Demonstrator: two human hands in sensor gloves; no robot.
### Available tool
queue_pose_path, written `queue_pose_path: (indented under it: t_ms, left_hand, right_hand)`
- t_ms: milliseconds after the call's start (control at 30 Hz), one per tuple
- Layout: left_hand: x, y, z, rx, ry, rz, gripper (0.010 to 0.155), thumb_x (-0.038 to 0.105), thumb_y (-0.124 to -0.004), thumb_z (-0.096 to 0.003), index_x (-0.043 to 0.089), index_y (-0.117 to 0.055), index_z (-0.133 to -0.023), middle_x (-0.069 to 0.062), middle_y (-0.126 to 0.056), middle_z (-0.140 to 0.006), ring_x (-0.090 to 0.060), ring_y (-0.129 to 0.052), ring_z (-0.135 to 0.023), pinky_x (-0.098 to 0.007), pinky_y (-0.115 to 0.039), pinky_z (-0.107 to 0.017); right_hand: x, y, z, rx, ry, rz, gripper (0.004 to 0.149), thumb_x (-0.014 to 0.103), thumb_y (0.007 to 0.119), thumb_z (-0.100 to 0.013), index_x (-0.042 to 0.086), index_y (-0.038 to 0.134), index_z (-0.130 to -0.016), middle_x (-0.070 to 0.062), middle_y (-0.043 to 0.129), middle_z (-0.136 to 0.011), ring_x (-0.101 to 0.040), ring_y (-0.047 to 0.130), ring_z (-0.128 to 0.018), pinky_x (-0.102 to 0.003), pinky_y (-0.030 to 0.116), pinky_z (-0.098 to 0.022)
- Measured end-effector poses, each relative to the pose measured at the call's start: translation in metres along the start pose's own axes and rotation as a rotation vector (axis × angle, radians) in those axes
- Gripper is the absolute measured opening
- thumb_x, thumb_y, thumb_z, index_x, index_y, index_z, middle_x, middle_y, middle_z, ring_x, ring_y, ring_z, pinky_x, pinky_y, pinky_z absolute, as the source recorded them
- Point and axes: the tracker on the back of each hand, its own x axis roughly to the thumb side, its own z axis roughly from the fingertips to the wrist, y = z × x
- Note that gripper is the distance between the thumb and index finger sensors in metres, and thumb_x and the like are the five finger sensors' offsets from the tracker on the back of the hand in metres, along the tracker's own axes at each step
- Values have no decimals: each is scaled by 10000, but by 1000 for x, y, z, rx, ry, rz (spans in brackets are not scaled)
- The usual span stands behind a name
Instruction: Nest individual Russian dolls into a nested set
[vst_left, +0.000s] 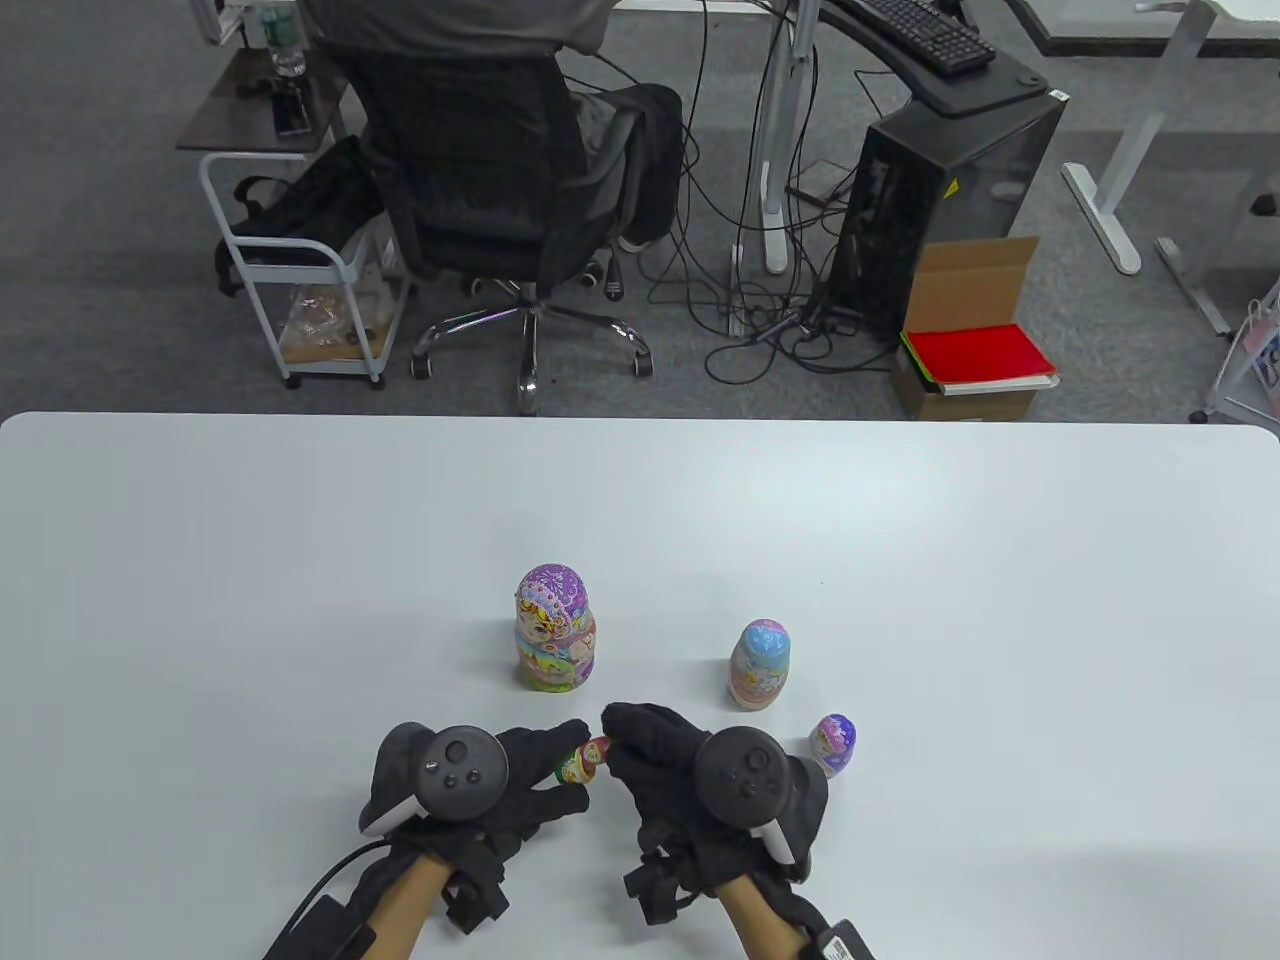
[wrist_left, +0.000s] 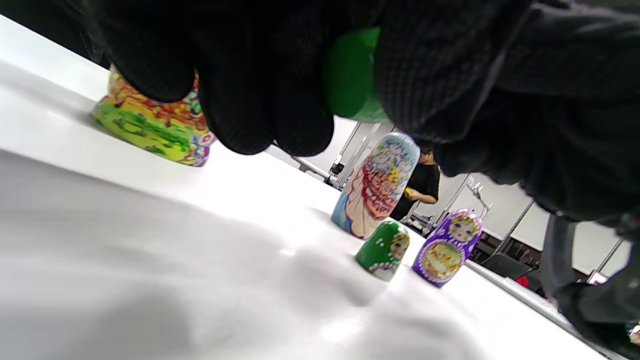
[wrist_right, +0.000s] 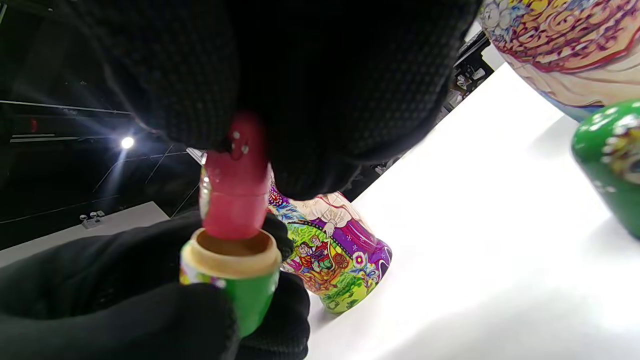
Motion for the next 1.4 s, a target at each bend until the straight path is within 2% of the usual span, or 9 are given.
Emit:
queue_pose_path:
  t_ms: [300,467,633,700,867,933,1067,1233,1400]
  left_hand:
    - [-1,3,2,22,-14,24,693,418,-895,-456,78,-738,-1039,-114,-954,-905,-358,-930,-827,-626,-727,-620]
    - [0,3,1,24,-6,-7,691,418,-895,-456,74,-742,-1035,-117,-958,-899,-360,-933,-821,-629,-729,-614]
    - [-5,4,1,22,11,-43,691,421,-894,-456,73,-745,-1034,-119,-961,-895,-361,-936,-816,-628,-731,-612]
    - [-6,4,0,16,19,-43,689,418,-895,-457,73,-745,-1034,-118,-960,-896,-362,-935,-817,-629,-729,-612]
    - [-7,3,0,10,24,-52,691,420,-894,-457,73,-744,-1034,-120,-960,-895,-361,-935,-817,-629,-729,-612]
    - [-7,3,1,9,22,-51,691,419,-894,-456,71,-745,-1034,-119,-960,-895,-364,-935,-816,-629,-729,-612]
    - [-7,2,0,7,23,-56,690,421,-893,-457,72,-746,-1033,-120,-960,-895,-363,-936,-816,-629,-730,-611]
    - [-6,1,-1,0,30,-65,691,422,-892,-458,70,-745,-1034,-123,-960,-894,-364,-935,-815,-630,-729,-611]
    - [-5,0,-1,10,24,-66,690,420,-892,-458,72,-742,-1035,-121,-959,-895,-363,-934,-817,-630,-728,-613]
  right_hand:
    - [3,16,2,86,-79,41,416,317,920,-368,298,861,-780,-5,931,-822,-194,1067,-585,-361,925,-457]
    - [5,5,1,29,-100,173,449,346,908,-369,276,846,-808,-30,911,-850,-228,1051,-621,-398,906,-467]
    - [-2,-17,-6,-43,-55,526,463,362,907,-373,257,846,-819,-51,914,-850,-249,1050,-612,-411,900,-454]
    - [-10,-15,-9,12,-26,764,499,414,901,-365,274,827,-838,-33,900,-872,-238,1043,-639,-404,899,-464]
    - [-26,10,-14,241,82,849,564,438,899,-366,280,776,-894,-38,837,-948,-260,999,-734,-417,876,-521]
    - [-31,15,-15,234,85,857,511,369,907,-379,281,790,-869,-27,871,-906,-223,1026,-692,-370,899,-512]
    - [-32,7,-16,139,78,681,488,360,921,-358,267,830,-828,-41,917,-845,-214,1060,-615,-346,923,-475]
    - [-32,-10,-15,44,98,273,492,369,923,-351,251,836,-821,-55,921,-830,-228,1058,-594,-373,917,-462]
    - [-30,-5,-13,138,112,-97,494,377,915,-362,252,825,-831,-56,914,-835,-229,1052,-600,-377,910,-469]
